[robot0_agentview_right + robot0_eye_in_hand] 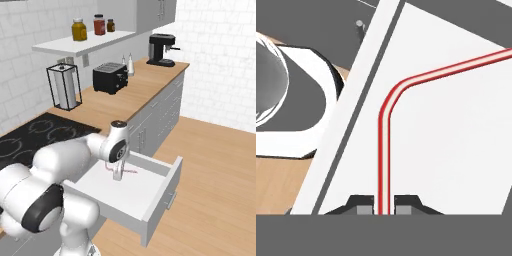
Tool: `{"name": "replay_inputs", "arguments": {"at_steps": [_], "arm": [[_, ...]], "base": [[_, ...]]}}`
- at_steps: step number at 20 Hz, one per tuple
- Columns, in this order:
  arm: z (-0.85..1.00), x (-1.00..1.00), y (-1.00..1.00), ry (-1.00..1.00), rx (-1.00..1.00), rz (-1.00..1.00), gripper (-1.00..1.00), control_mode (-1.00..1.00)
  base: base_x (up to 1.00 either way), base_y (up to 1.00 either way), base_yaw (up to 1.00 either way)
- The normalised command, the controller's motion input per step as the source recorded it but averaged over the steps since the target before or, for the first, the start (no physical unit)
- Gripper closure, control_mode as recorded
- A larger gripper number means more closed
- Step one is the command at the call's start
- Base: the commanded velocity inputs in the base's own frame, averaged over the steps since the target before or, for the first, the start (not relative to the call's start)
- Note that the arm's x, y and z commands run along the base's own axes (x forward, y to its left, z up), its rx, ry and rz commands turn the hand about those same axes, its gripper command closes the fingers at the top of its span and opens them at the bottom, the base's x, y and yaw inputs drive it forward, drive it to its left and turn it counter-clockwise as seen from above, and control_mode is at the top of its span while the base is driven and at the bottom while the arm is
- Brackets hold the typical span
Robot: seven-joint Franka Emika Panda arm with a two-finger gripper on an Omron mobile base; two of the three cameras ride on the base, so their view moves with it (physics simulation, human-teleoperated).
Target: Take a straw from the drawer in front and place it inside the glass cup on the dining counter.
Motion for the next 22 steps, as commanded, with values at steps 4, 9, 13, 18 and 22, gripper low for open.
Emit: {"name": "replay_inputs", "arguments": {"at_steps": [4,9,13,18,22], "arm": [[0.97,-0.45,0.0,-0.03,0.06,0.0,1.0,-1.0],[0.93,-0.4,0.0,-0.02,0.05,0.0,1.0,-1.0],[0.85,-0.41,0.01,0.0,0.06,0.0,1.0,-1.0],[0.73,-0.38,0.05,0.0,0.06,0.0,1.0,-1.0],[0.63,-0.28,0.05,0.0,0.03,0.0,1.0,-1.0]], "base": [[0.0,0.0,0.0],[0.0,0.0,0.0],[0.0,0.0,0.0],[0.0,0.0,0.0],[0.0,0.0,0.0]]}}
